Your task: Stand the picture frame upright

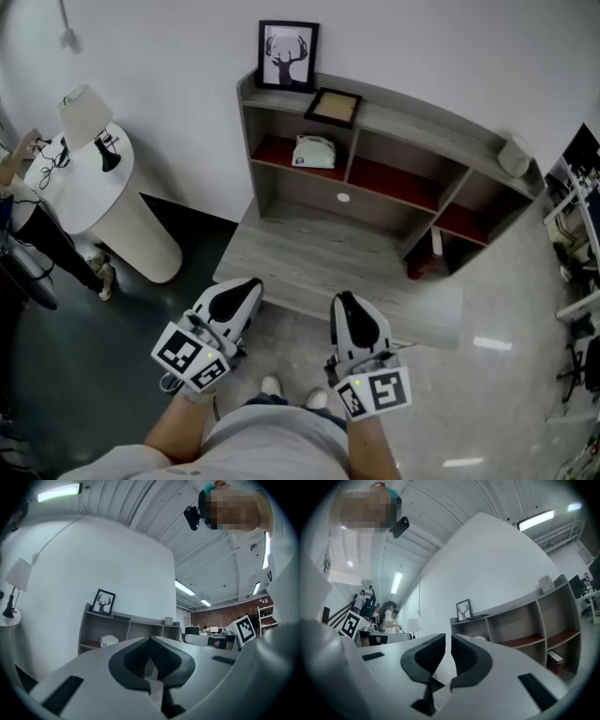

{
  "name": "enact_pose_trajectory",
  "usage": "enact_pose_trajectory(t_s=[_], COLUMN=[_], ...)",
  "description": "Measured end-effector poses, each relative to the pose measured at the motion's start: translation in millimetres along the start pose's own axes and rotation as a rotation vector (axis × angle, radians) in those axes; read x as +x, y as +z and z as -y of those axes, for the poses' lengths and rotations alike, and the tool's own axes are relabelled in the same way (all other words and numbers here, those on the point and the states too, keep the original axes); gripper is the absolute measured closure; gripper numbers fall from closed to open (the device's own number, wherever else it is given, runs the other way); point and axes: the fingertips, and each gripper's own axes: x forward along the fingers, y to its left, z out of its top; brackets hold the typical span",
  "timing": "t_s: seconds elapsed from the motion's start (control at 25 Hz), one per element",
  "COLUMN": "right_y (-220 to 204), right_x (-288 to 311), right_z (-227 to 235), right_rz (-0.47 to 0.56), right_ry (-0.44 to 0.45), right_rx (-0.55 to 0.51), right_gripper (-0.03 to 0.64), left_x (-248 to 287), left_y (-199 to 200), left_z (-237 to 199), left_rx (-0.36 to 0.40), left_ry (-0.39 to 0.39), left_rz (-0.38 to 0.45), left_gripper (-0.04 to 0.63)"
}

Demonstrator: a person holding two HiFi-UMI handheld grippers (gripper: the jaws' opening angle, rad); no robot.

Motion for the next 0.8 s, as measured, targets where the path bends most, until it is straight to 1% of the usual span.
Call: enact_pose_trajectory(t_s=[0.12,0.2,0.32,0.4,0.56,0.64,0.8], right_y=[1,0,-7,-14,-20,-21,-25], right_x=[10,17,27,33,40,44,55], right_z=[-10,-18,-29,-31,-28,-26,-15], right_rz=[0.022,0.019,-0.013,-0.044,-0.042,-0.033,-0.033], right_ry=[0.018,0.033,0.020,0.000,-0.029,-0.042,-0.053], right_rx=[0.015,0.000,-0.042,-0.034,0.029,0.032,0.039], right_gripper=[0.572,0.577,0.577,0.580,0.581,0.581,0.581], left_x=[-6,-10,-19,-23,-27,-24,-11], left_y=[1,1,-1,-1,-4,-7,-10], left_z=[-9,-18,-32,-42,-61,-69,-79], left_rx=[0.000,-0.004,-0.013,-0.021,-0.044,-0.043,-0.027], left_ry=[-0.028,-0.047,-0.074,-0.085,-0.075,-0.061,-0.067], left_rz=[-0.007,-0.010,-0.010,-0.002,0.017,0.012,0.009], left_gripper=[0.580,0.581,0.581,0.580,0.581,0.580,0.580])
